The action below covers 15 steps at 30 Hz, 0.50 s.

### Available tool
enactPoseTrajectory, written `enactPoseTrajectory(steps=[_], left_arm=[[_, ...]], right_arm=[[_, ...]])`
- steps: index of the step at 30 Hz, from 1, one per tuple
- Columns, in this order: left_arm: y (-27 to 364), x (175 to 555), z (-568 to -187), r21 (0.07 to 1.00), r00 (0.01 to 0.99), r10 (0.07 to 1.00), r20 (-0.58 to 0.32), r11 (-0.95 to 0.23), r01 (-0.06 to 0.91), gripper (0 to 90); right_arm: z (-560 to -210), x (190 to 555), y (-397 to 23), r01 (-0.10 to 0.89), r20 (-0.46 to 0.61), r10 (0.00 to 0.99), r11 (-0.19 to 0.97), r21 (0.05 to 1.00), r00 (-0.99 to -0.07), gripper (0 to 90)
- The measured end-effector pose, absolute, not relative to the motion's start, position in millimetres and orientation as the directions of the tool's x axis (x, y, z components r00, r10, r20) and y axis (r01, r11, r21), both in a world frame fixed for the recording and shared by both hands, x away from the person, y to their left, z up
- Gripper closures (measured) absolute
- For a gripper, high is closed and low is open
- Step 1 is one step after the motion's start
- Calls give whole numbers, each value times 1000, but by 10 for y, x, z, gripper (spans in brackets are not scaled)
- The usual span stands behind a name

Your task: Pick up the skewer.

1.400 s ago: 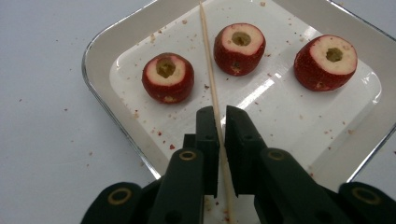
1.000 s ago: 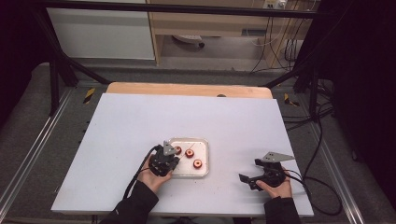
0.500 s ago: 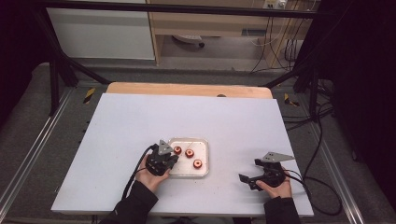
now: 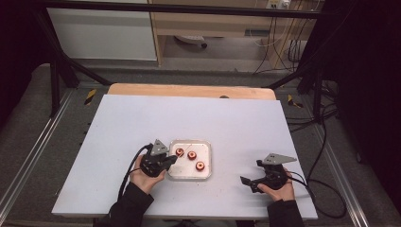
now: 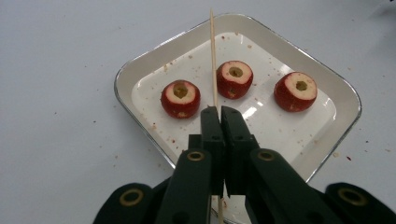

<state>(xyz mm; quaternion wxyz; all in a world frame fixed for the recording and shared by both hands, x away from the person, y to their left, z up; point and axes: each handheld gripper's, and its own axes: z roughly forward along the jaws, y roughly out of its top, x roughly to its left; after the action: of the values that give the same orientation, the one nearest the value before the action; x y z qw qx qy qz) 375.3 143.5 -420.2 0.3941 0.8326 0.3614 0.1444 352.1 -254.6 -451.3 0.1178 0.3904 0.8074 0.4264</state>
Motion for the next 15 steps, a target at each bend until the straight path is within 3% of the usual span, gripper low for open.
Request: enactPoseTrajectory(steps=[15], left_arm=[[1430, 3721, -4128, 748, 767, 641, -33, -493, 445, 885]], right_arm=[[-4366, 3530, -2141, 457, -32, 694, 507, 731, -719, 12]])
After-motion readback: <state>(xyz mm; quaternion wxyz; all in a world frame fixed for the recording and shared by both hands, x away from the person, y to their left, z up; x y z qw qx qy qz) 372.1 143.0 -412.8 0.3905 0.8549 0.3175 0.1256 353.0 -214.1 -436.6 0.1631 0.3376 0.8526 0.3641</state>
